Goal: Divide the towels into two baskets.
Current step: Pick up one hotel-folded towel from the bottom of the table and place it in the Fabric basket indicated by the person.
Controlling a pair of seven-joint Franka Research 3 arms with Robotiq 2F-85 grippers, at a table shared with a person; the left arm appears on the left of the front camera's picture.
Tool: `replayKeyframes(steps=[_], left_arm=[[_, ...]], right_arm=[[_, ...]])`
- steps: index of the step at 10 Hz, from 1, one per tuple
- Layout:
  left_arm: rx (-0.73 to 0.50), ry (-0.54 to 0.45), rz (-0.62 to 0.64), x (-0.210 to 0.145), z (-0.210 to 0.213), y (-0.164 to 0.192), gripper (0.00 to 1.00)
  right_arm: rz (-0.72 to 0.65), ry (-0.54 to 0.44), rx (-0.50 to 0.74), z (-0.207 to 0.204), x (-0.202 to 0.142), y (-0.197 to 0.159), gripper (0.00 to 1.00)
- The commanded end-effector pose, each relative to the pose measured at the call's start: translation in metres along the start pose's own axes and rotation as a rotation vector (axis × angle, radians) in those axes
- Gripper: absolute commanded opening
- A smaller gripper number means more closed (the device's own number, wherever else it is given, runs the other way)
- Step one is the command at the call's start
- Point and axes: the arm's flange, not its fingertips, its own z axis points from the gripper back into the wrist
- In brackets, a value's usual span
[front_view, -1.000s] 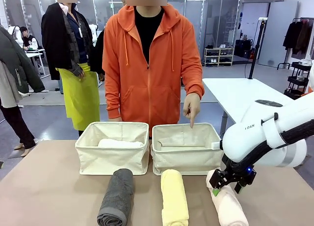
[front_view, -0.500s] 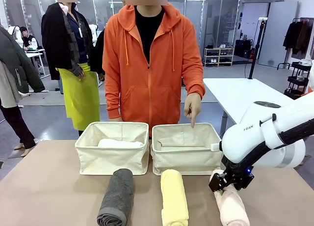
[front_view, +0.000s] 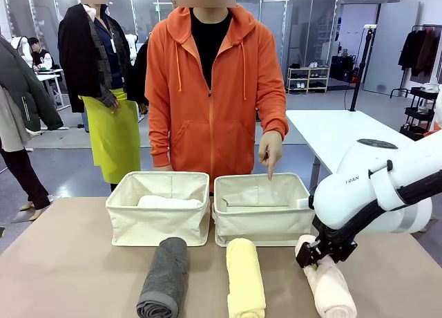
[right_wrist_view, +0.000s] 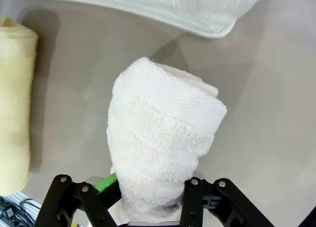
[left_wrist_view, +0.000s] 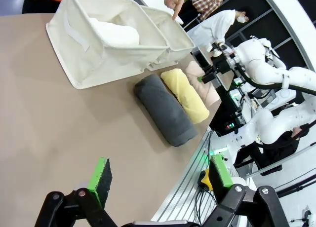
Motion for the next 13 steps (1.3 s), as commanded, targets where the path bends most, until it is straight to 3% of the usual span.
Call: replayKeyframes(steps=[1, 3, 7, 8, 9, 12, 13], left_arm=[[-0.012, 0.003, -0.002, -0.001, 0.004, -0.003, 1.0], [-0.012, 0.003, -0.002, -0.001, 0.004, -0.003, 1.0], [-0.012, 0.003, -0.002, -0.001, 0.004, -0.003, 1.0], [-0.012, 0.003, -0.002, -0.001, 0.004, -0.003, 1.0], [-0.012, 0.003, -0.002, -0.001, 0.004, -0.003, 1.0], [-0.012, 0.003, -0.002, -0.001, 0.004, -0.003, 1.0], [-0.012, 0.003, -0.002, -0.001, 0.004, -0.003, 1.0]], right_arm=[[0.064, -0.078, -0.026, 0.059, -0.049, 0.015, 0.03], [0.15, -0.155, -0.033, 0.102, -0.038, 0.024, 0.03], [0.573, -0.242, -0.028, 0.129, -0.034, 0.032, 0.03], [0.593, -0.272, -0.05, 0.131, -0.035, 0.032, 0.03], [0.474, -0.222, -0.032, 0.14, -0.028, 0.042, 0.03], [0.474, -0.222, -0.032, 0.14, -0.028, 0.042, 0.03], [0.516, -0.222, -0.032, 0.139, -0.027, 0.038, 0.35]])
